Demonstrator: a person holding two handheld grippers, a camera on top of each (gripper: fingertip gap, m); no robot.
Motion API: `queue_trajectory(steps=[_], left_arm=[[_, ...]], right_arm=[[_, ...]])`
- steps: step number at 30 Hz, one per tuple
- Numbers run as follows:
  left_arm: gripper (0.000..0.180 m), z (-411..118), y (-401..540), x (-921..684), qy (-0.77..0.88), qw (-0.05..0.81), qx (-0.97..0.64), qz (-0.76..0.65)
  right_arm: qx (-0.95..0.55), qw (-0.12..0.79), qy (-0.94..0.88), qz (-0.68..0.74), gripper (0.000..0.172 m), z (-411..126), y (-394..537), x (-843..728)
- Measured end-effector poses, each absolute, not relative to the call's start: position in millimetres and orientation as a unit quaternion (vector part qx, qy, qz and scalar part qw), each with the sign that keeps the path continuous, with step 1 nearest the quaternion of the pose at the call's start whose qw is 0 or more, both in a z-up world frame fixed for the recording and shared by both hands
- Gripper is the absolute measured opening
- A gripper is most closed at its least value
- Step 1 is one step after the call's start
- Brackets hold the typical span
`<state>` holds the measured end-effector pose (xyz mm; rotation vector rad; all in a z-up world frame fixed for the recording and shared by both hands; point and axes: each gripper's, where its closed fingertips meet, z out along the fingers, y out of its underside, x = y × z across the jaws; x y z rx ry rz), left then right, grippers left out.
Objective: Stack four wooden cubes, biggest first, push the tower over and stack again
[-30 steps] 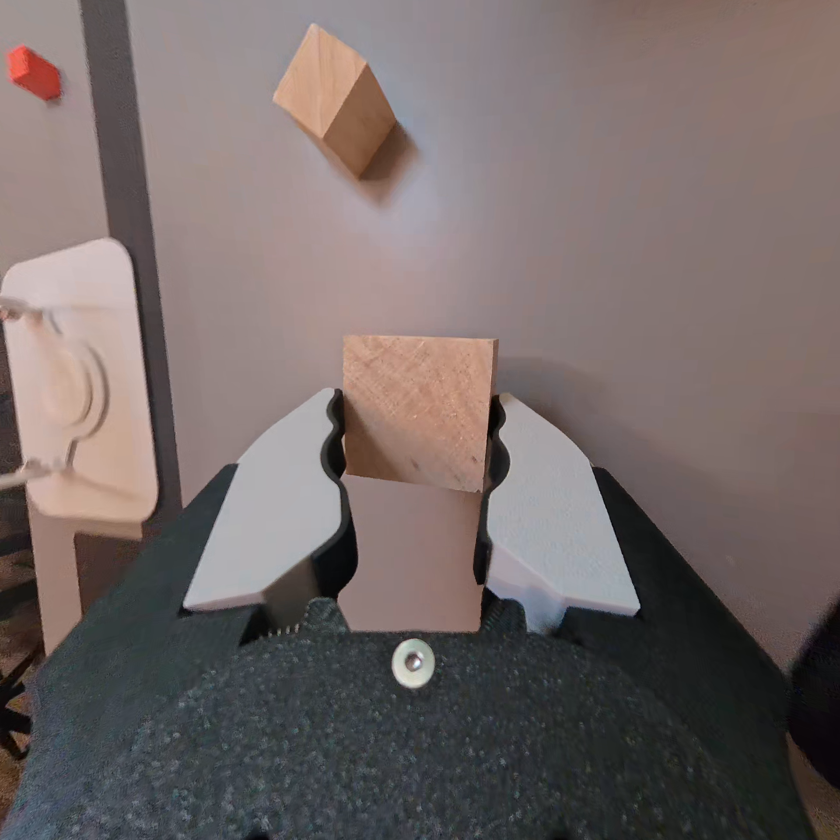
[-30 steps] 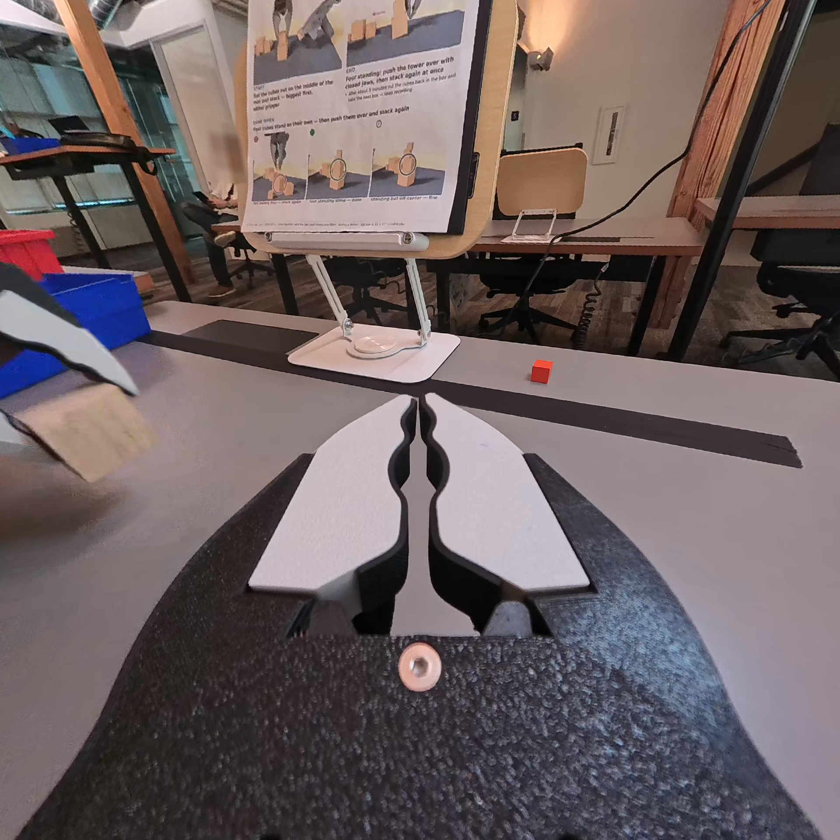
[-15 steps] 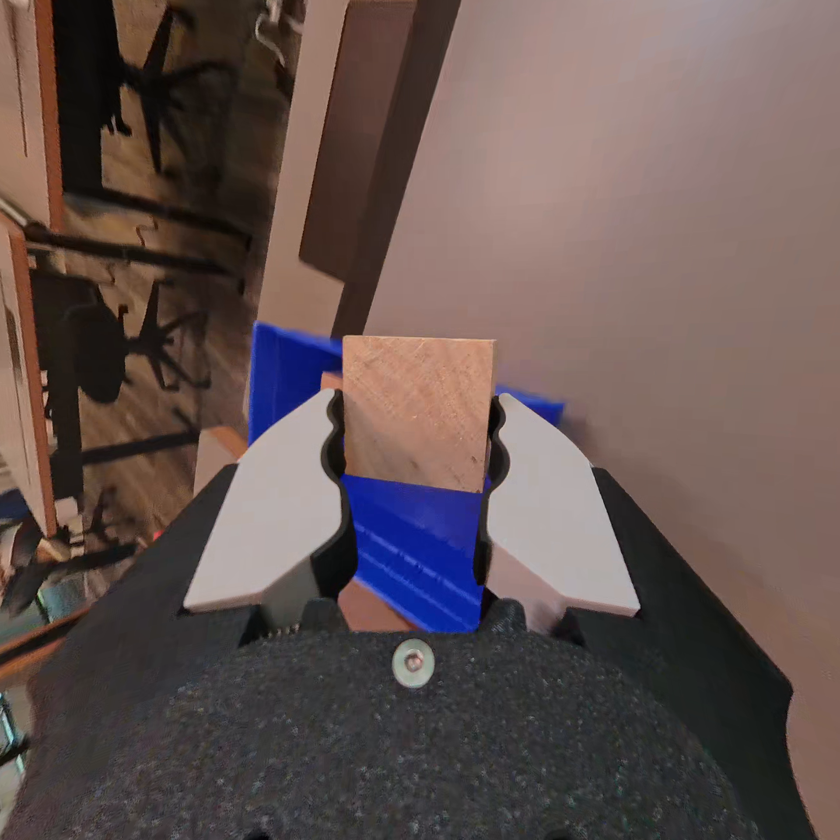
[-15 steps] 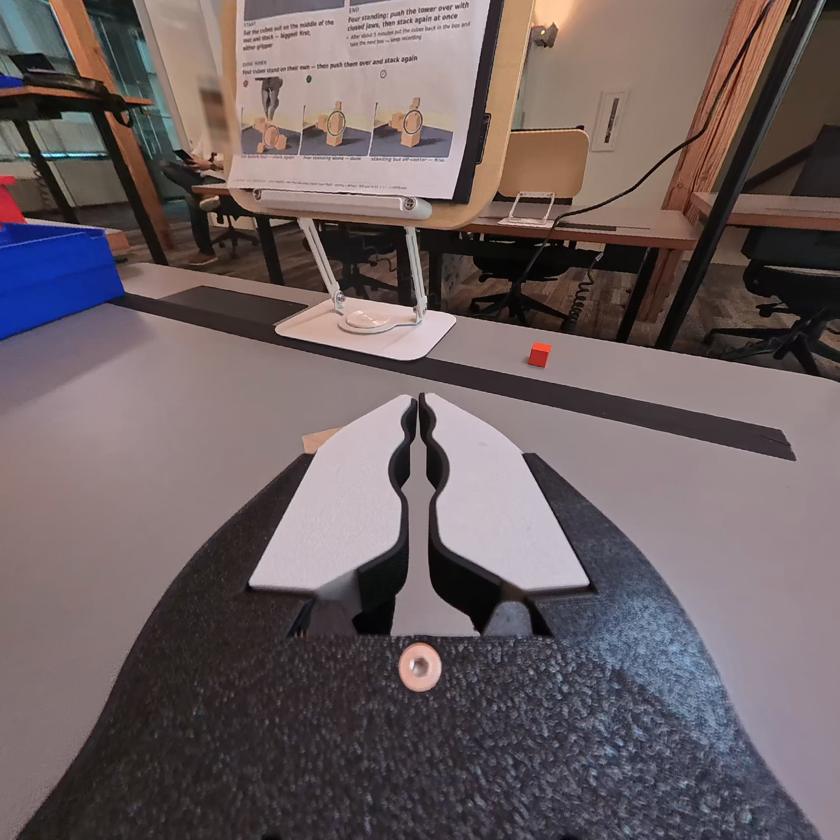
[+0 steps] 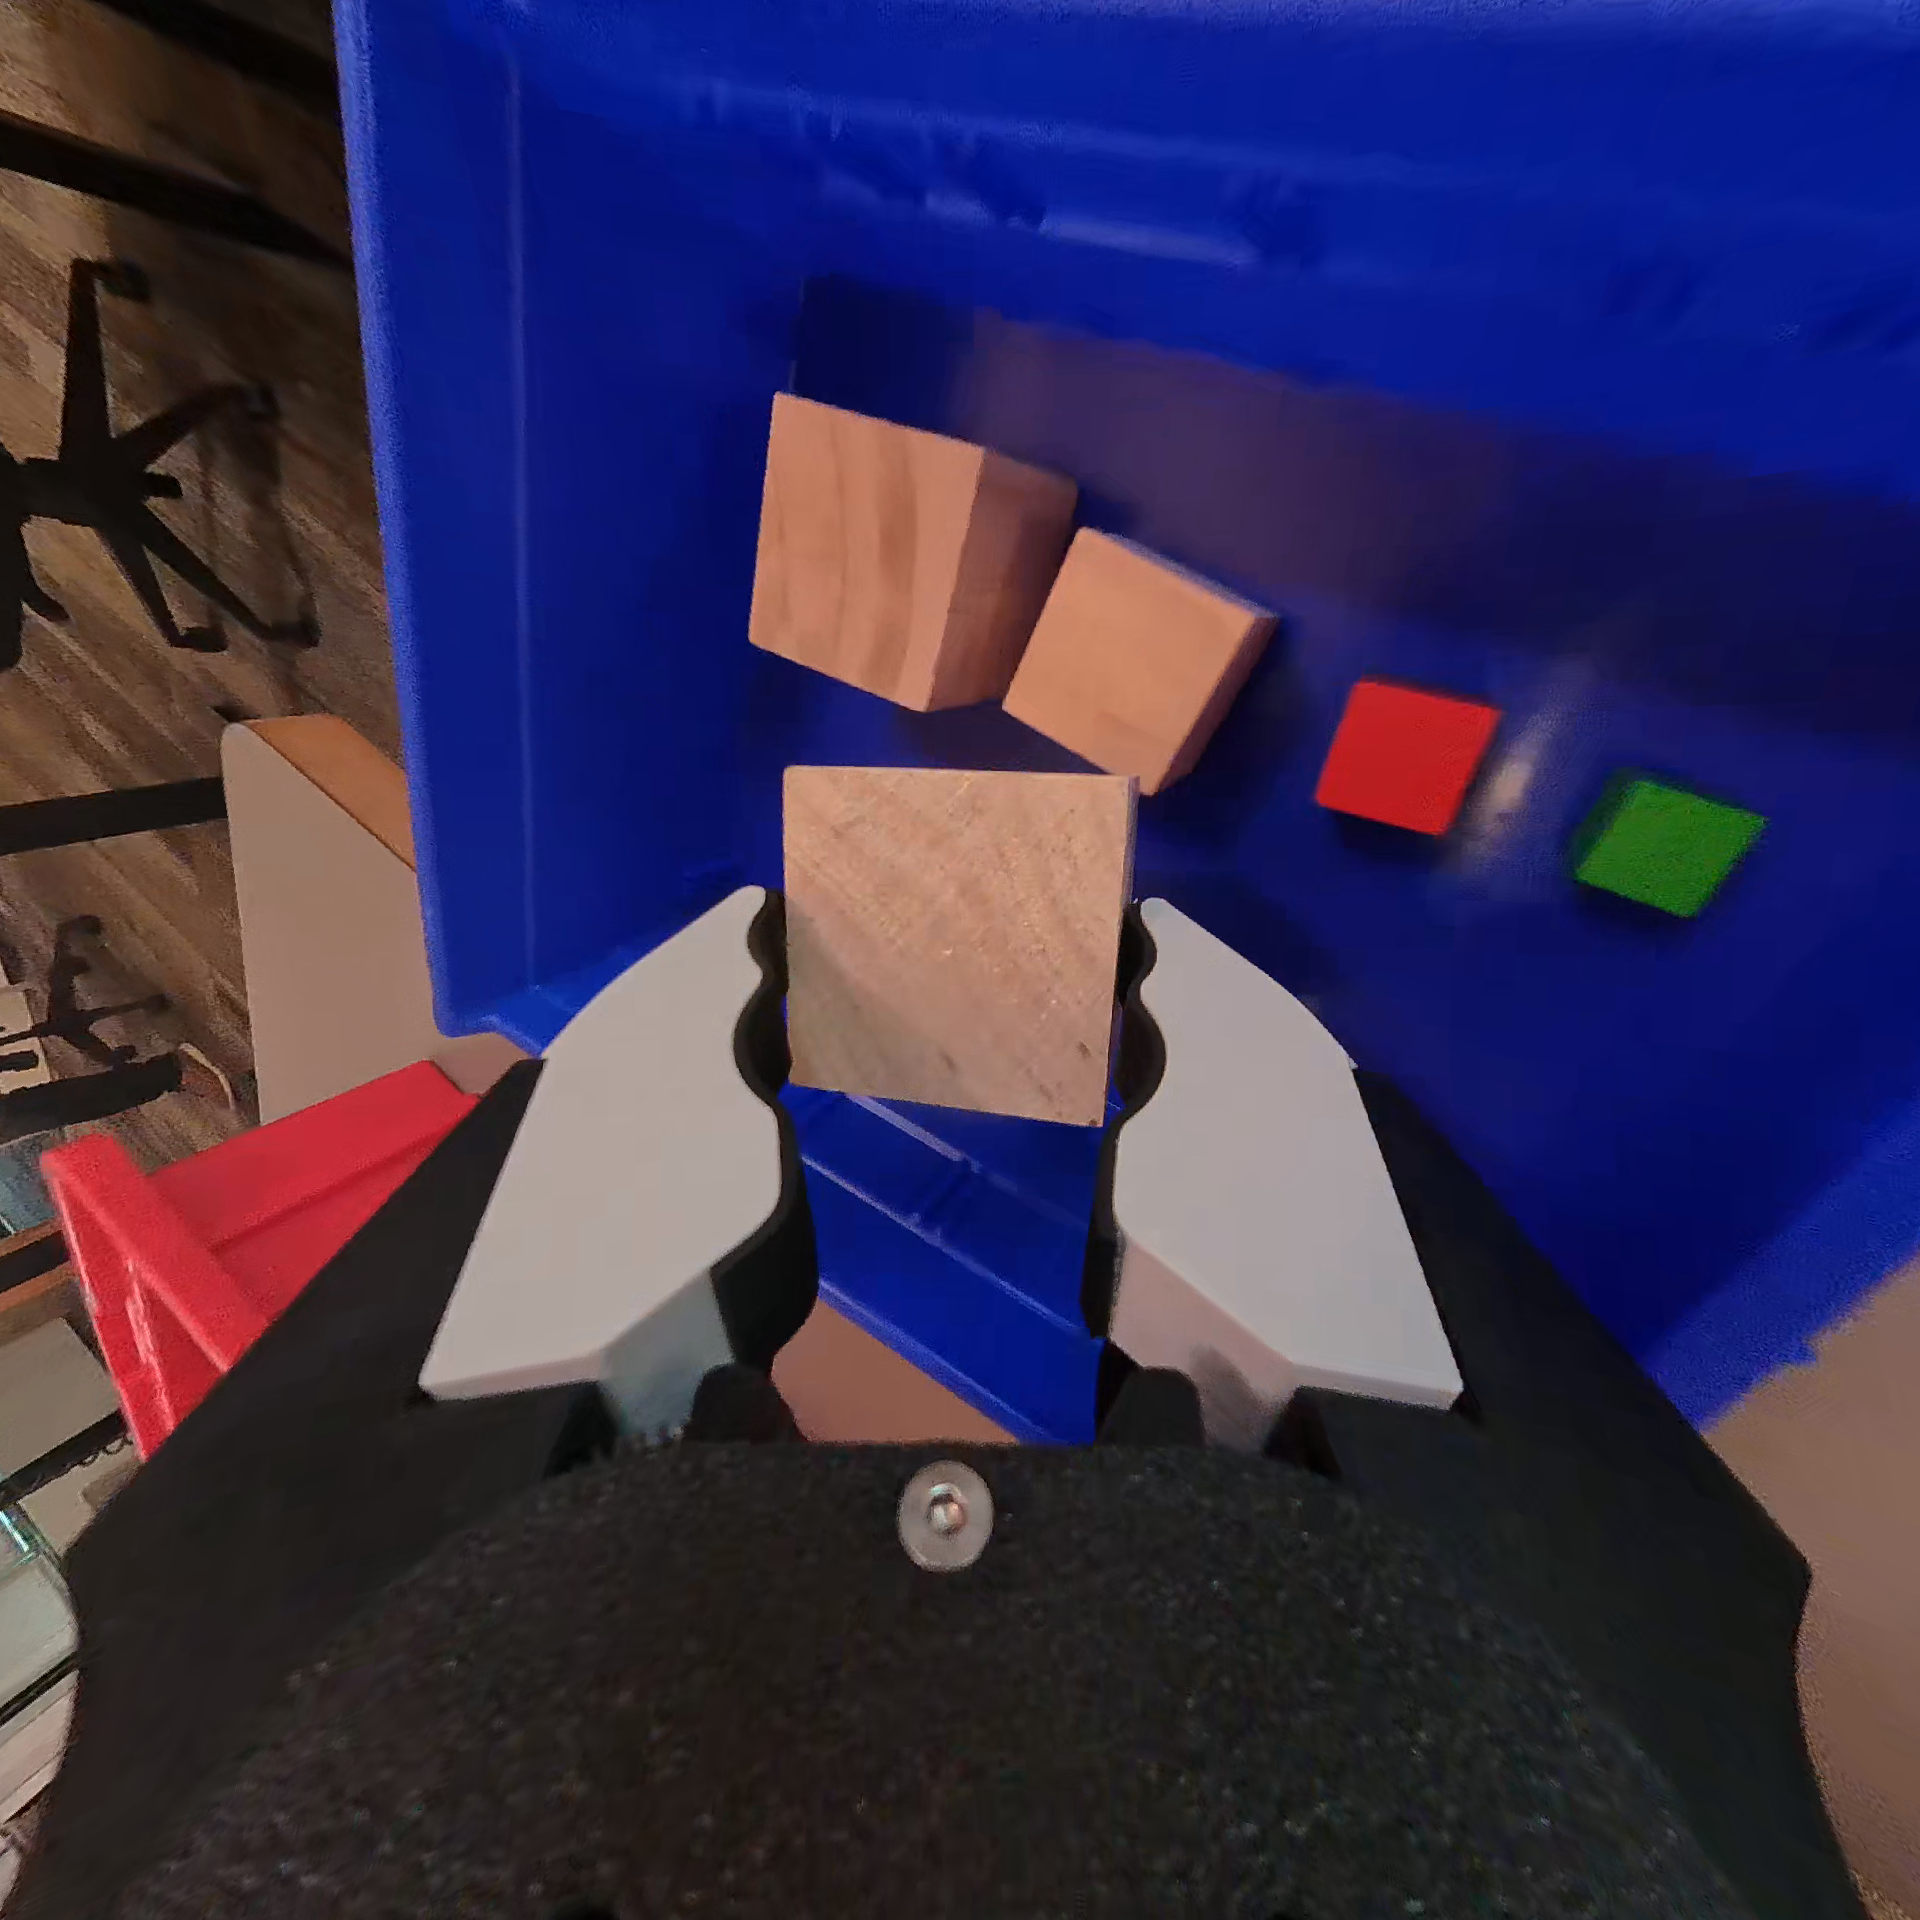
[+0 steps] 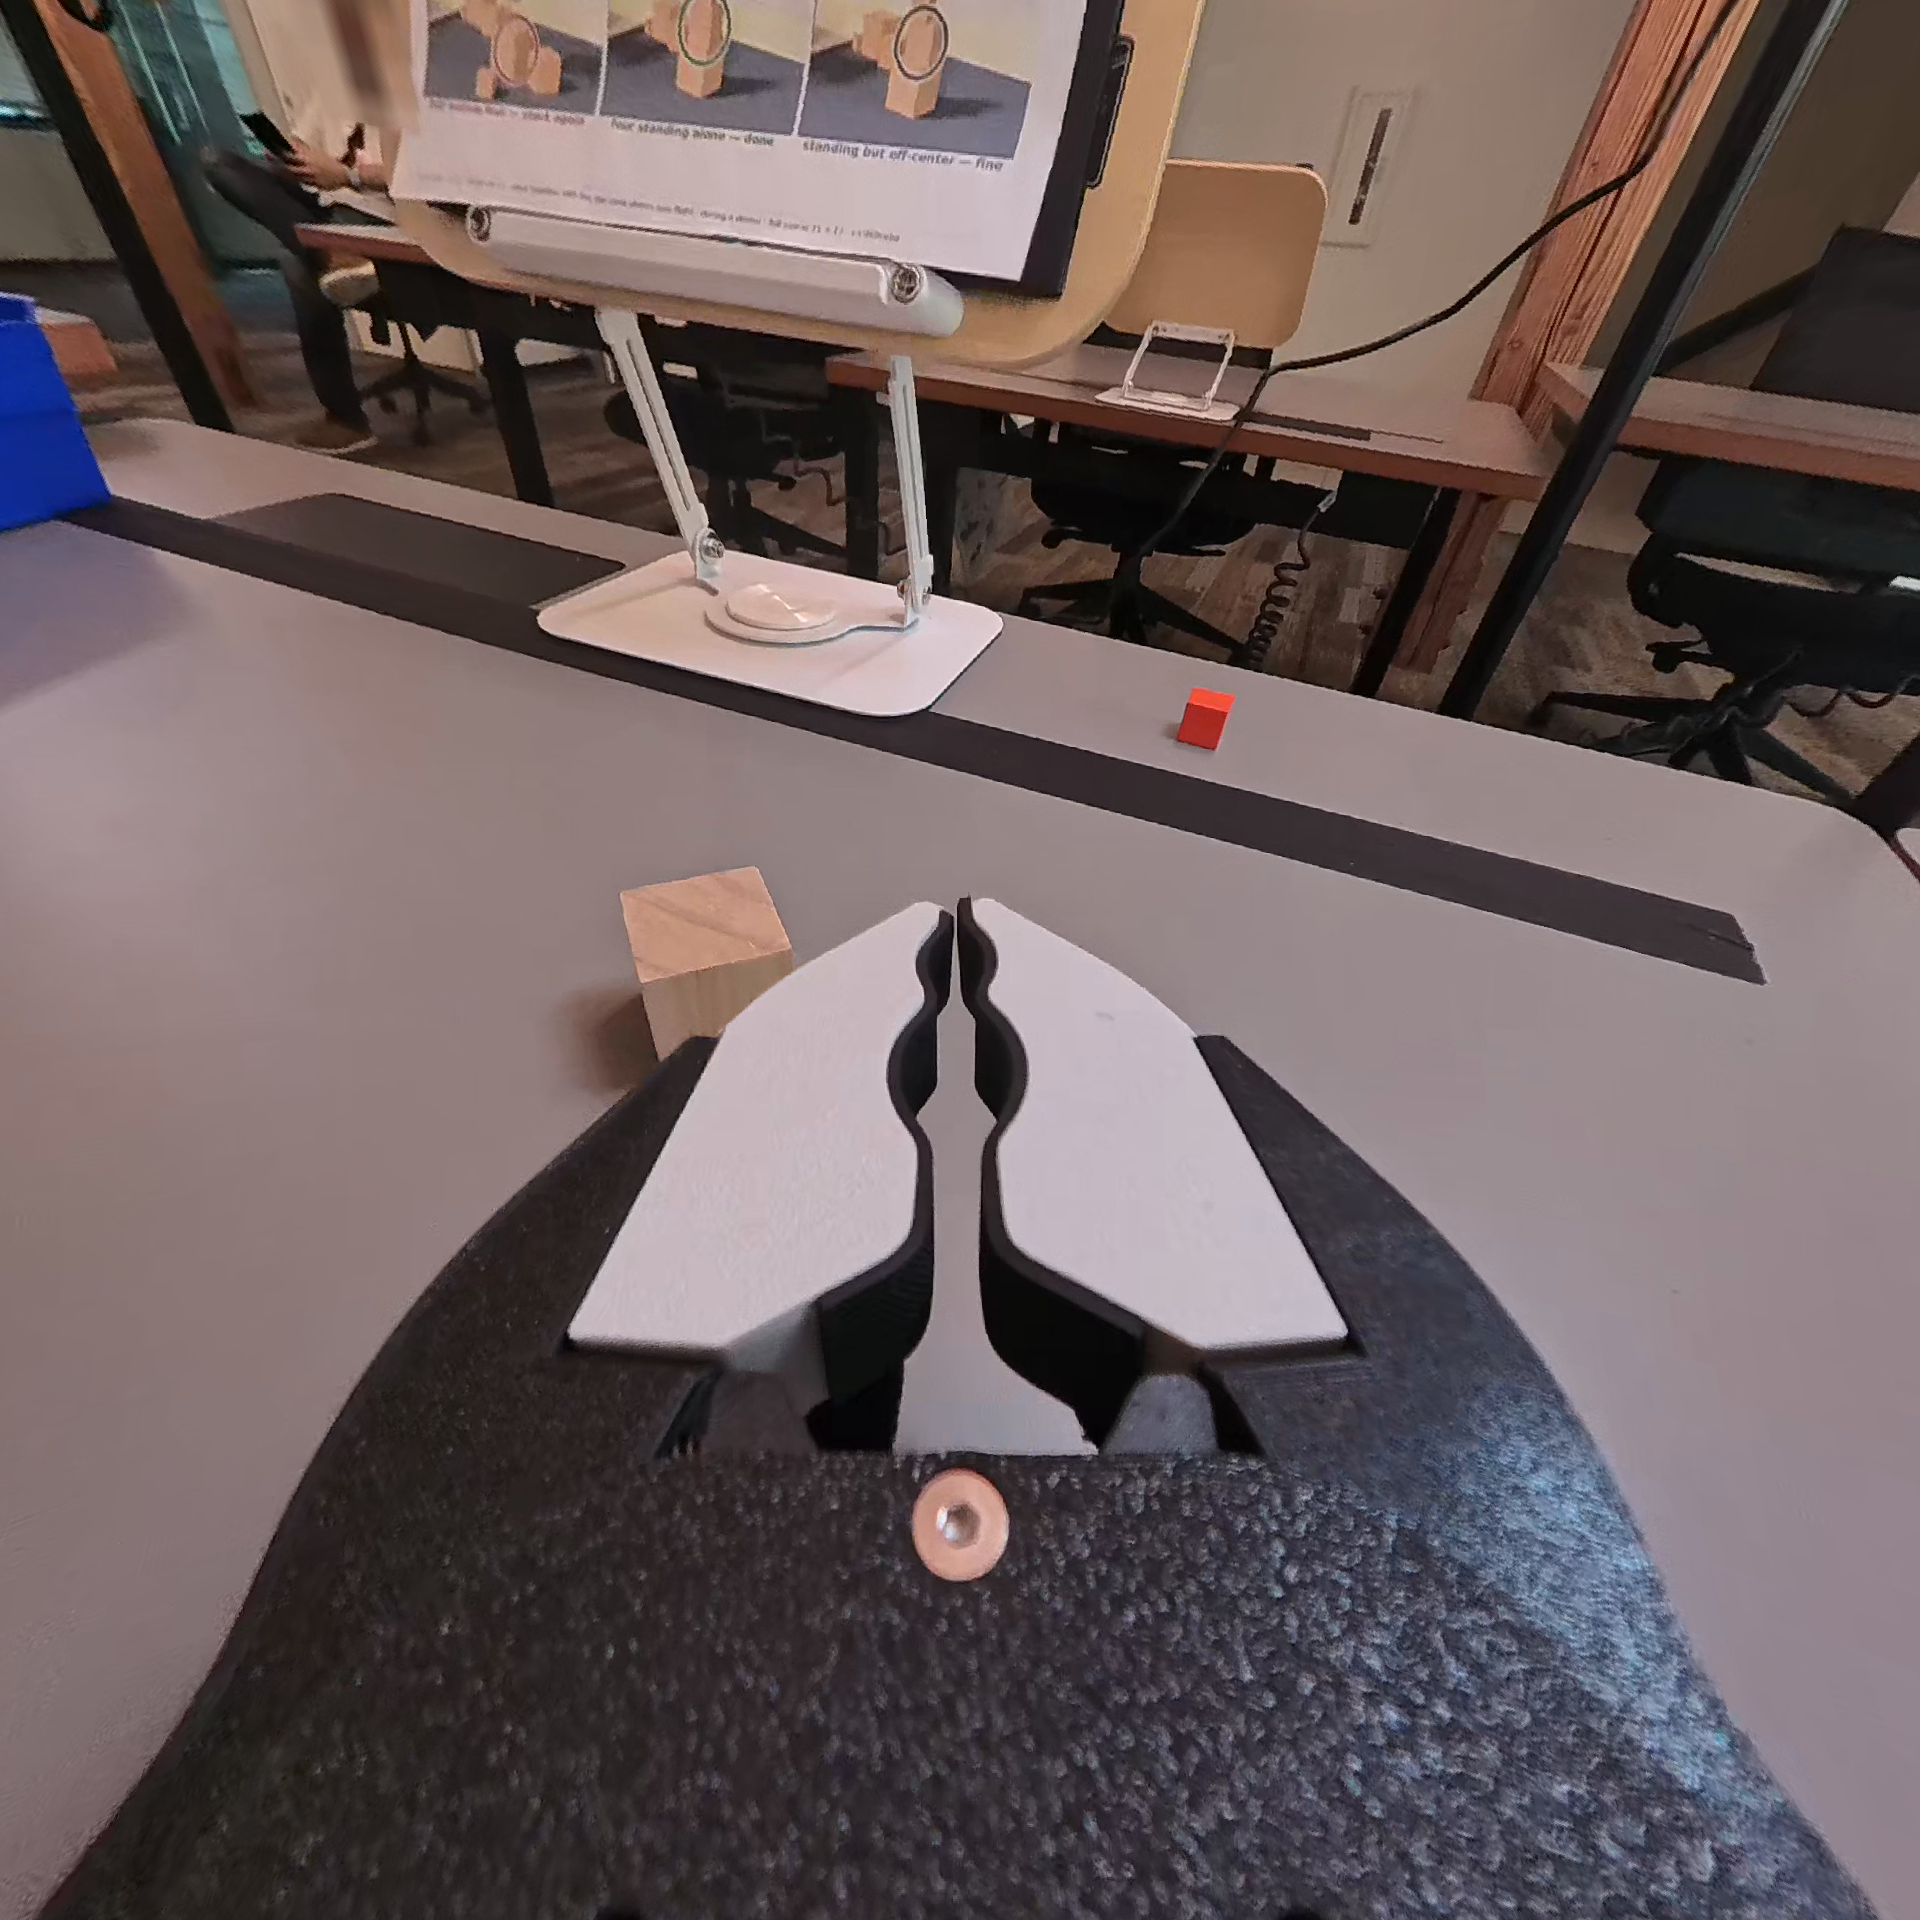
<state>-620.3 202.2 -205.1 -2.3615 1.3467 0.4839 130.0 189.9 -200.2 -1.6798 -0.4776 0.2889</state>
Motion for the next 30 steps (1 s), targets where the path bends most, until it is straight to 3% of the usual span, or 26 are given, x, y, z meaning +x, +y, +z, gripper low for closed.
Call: queue_trajectory(steps=[15,30], left_arm=[[0.061,-258,241,-646,0.508,0.133,-0.837,0.152],[0.061,-262,243,-670,0.525,0.096,-0.820,0.207]], right_arm=[[-0.755,0.612,-0.215,0.092,0.001,-218,197,133],[-0.757,0.610,-0.219,0.088,0.001,-220,199,132]])
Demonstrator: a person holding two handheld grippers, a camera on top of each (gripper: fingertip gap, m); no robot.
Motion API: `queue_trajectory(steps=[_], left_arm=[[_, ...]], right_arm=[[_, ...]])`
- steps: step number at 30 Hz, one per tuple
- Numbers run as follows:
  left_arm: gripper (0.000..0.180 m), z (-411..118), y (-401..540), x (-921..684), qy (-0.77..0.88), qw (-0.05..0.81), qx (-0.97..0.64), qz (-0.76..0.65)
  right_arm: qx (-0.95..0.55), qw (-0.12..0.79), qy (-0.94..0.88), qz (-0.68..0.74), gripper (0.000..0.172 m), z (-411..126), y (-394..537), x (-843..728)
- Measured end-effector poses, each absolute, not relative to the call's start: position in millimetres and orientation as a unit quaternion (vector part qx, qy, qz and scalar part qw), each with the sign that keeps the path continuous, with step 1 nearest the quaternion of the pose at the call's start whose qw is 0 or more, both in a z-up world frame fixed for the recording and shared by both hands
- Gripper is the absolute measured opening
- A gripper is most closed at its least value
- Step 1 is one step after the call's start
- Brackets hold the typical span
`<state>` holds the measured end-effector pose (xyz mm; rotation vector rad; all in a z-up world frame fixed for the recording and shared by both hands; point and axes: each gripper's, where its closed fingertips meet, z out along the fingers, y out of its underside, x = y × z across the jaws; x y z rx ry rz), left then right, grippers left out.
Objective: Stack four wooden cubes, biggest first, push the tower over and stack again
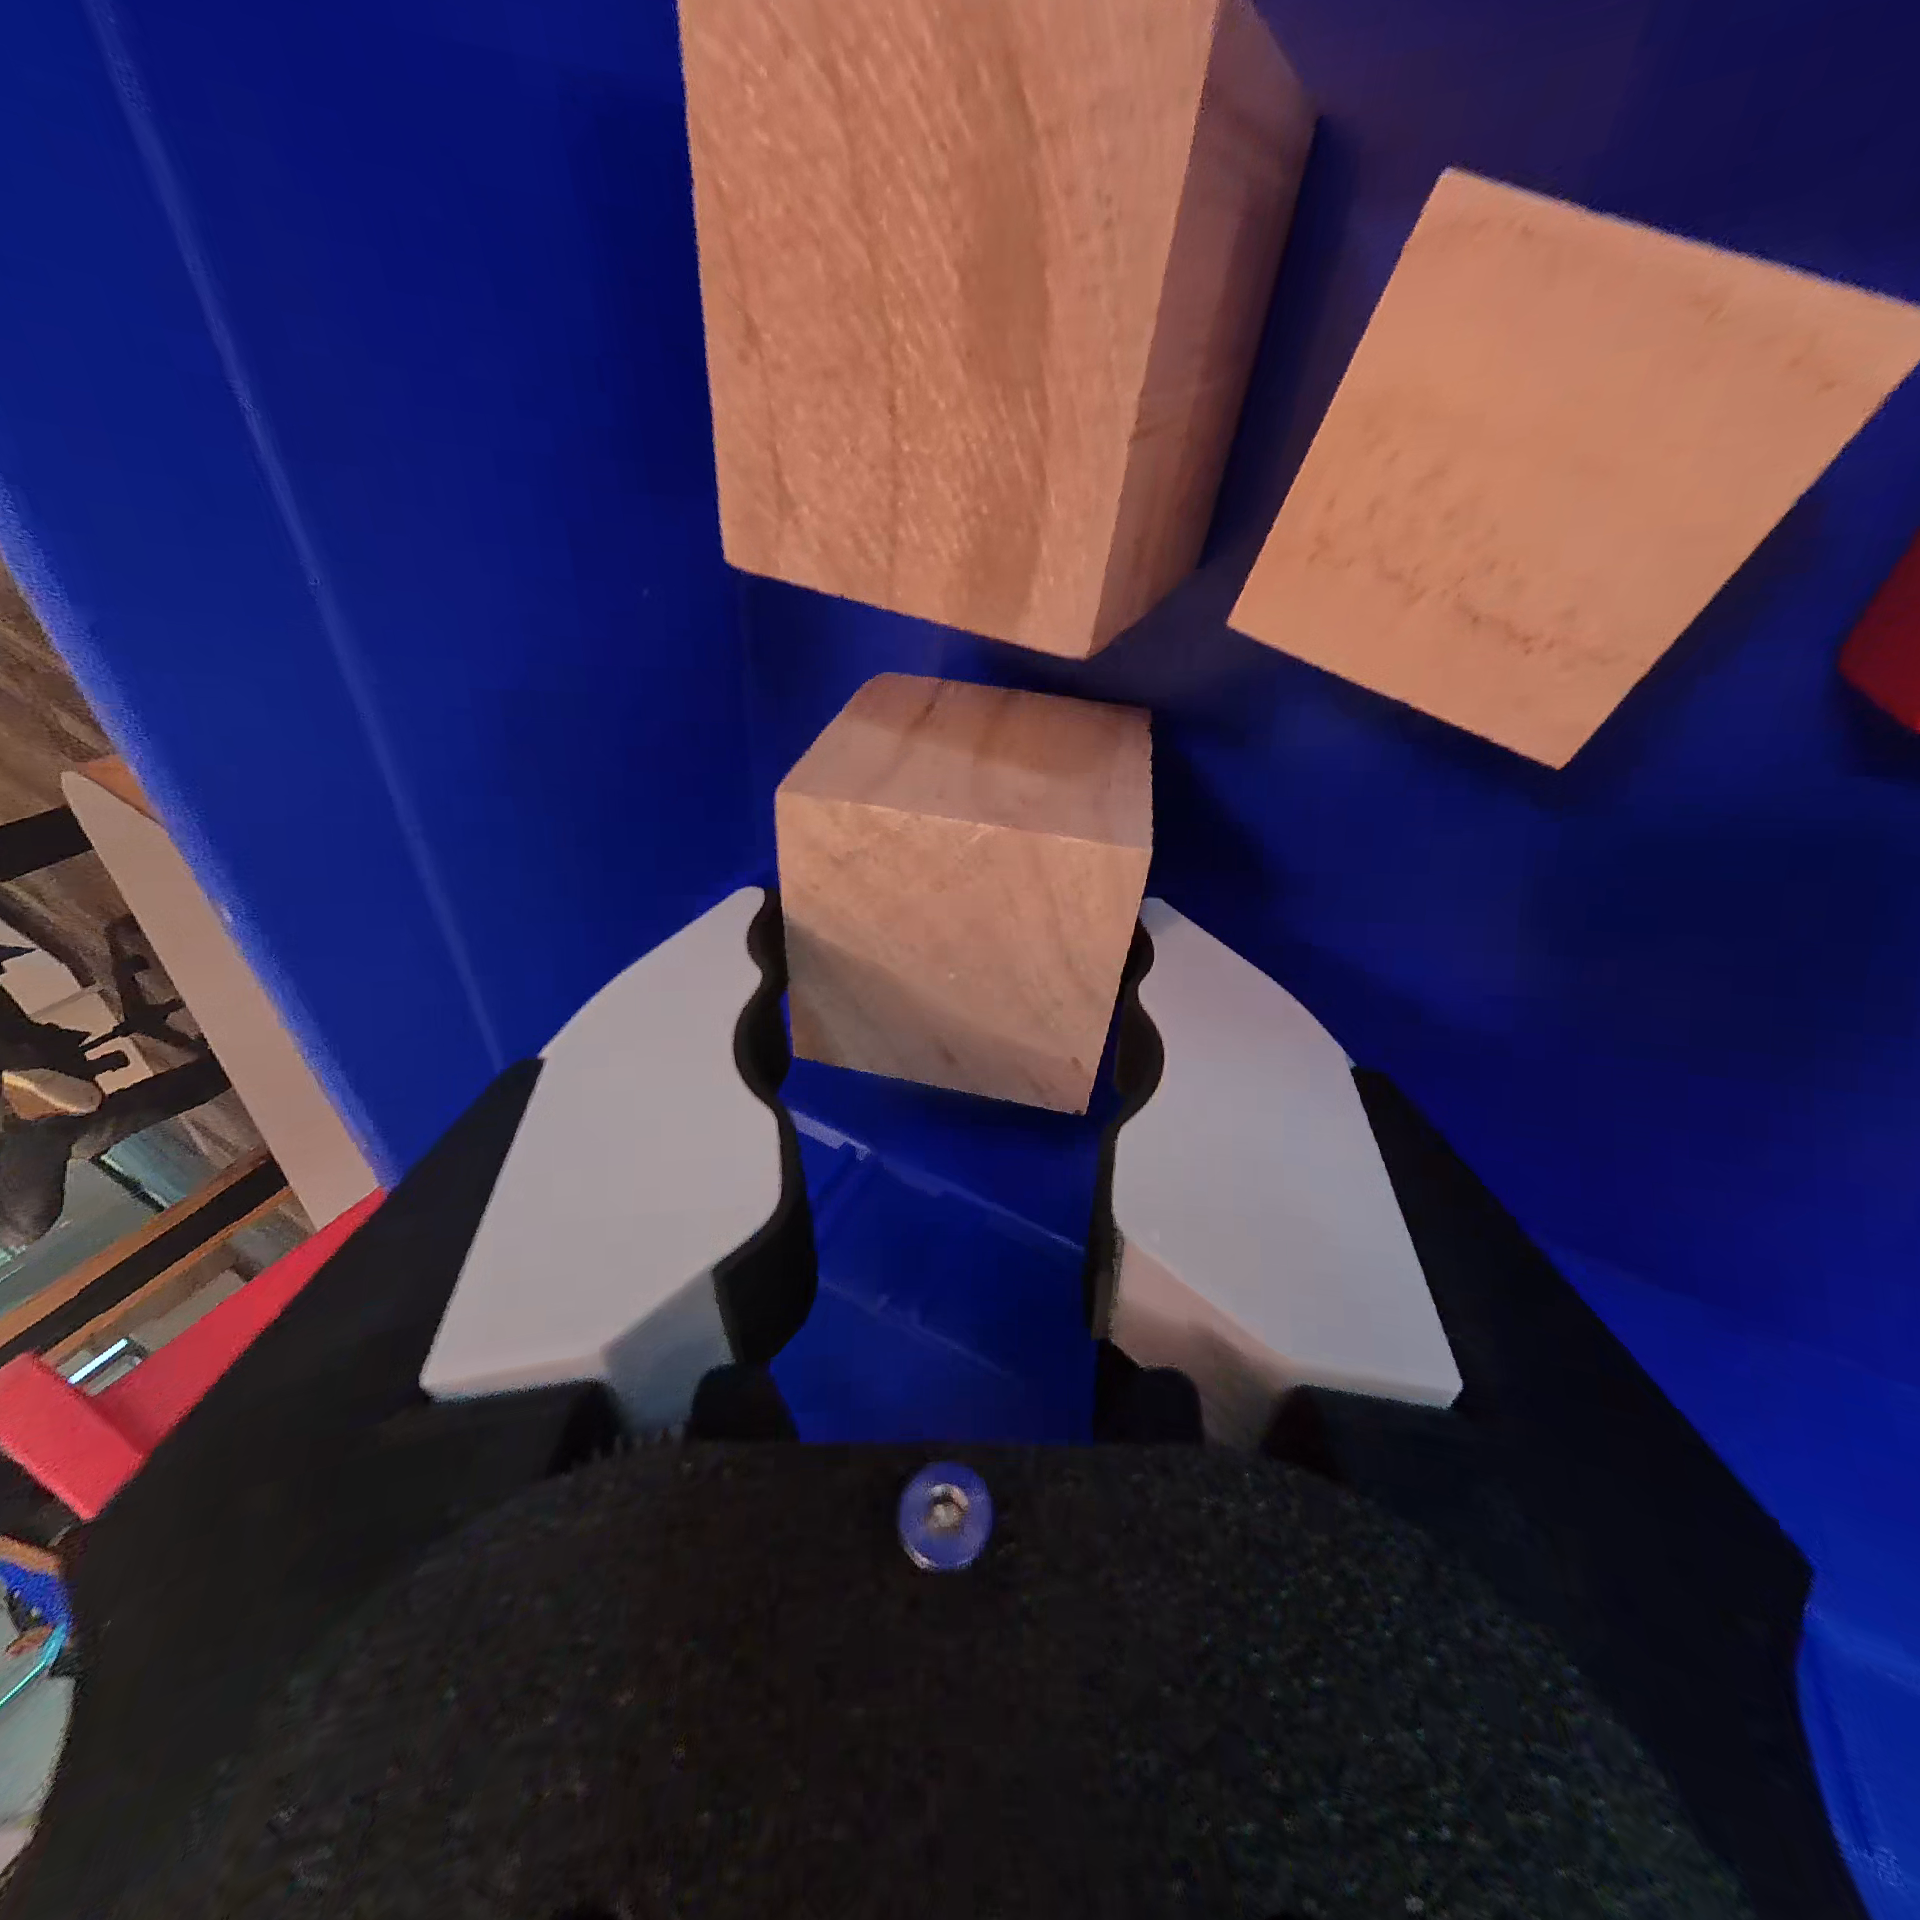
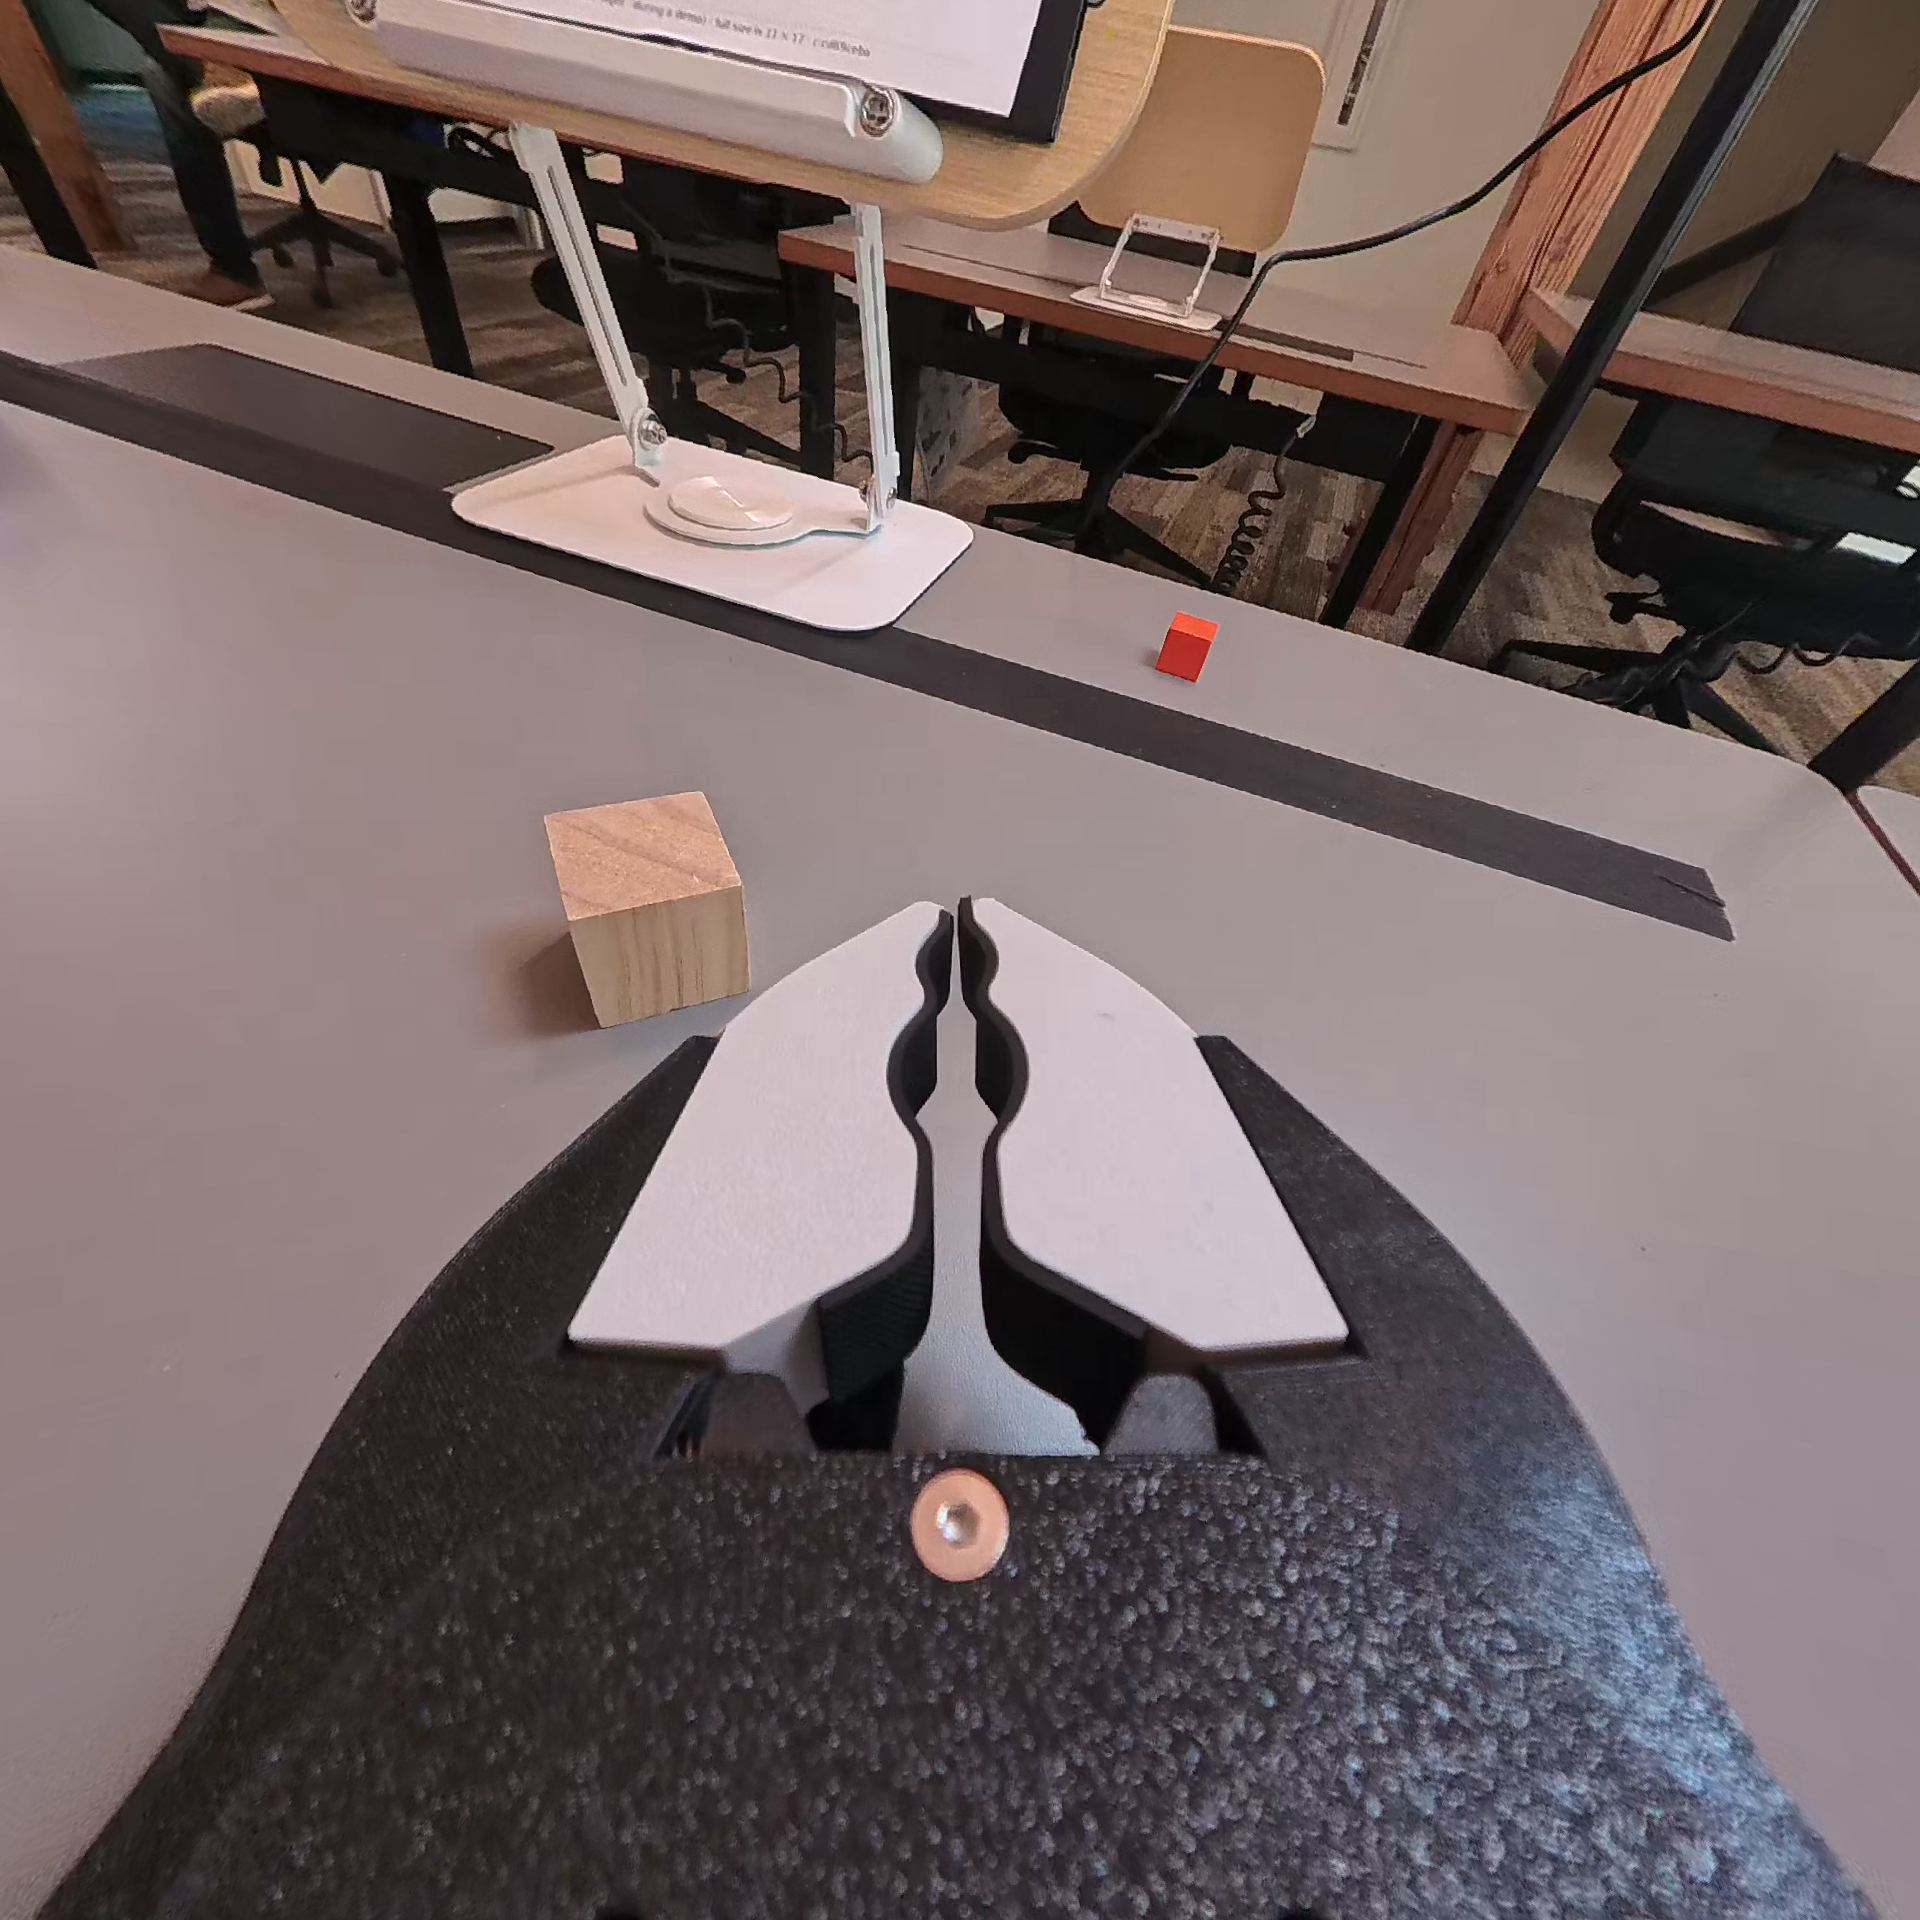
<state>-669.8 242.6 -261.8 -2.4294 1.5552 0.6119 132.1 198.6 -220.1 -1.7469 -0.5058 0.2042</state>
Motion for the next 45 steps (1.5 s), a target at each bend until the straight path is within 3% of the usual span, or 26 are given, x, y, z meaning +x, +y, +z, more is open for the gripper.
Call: queue_trajectory(steps=[7,11,14,21,23,25,45], left_arm=[[0.065,-241,247,-678,0.497,0.126,-0.818,0.260],[0.048,-202,215,-639,0.485,0.213,-0.823,0.202],[0.043,-193,165,-601,0.510,0.219,-0.818,0.151],[0.047,-237,65,-557,0.531,0.089,-0.839,0.078],[0.036,-256,56,-558,0.527,0.057,-0.844,0.086],[0.021,-262,64,-560,0.516,0.064,-0.845,0.126],[0.024,-259,47,-353,0.503,0.199,-0.836,0.094]], right_arm=[[-0.755,0.612,-0.217,0.094,0.001,-219,198,132],[-0.751,0.615,-0.215,0.110,0.001,-216,197,131],[-0.745,0.619,-0.212,0.127,0.001,-212,197,130],[-0.724,0.638,-0.212,0.158,0.001,-194,191,126],[-0.716,0.645,-0.211,0.163,0.001,-187,188,126],[-0.710,0.652,-0.208,0.167,0.001,-181,185,127],[-0.660,0.700,-0.181,0.205,0.000,-133,166,138]])
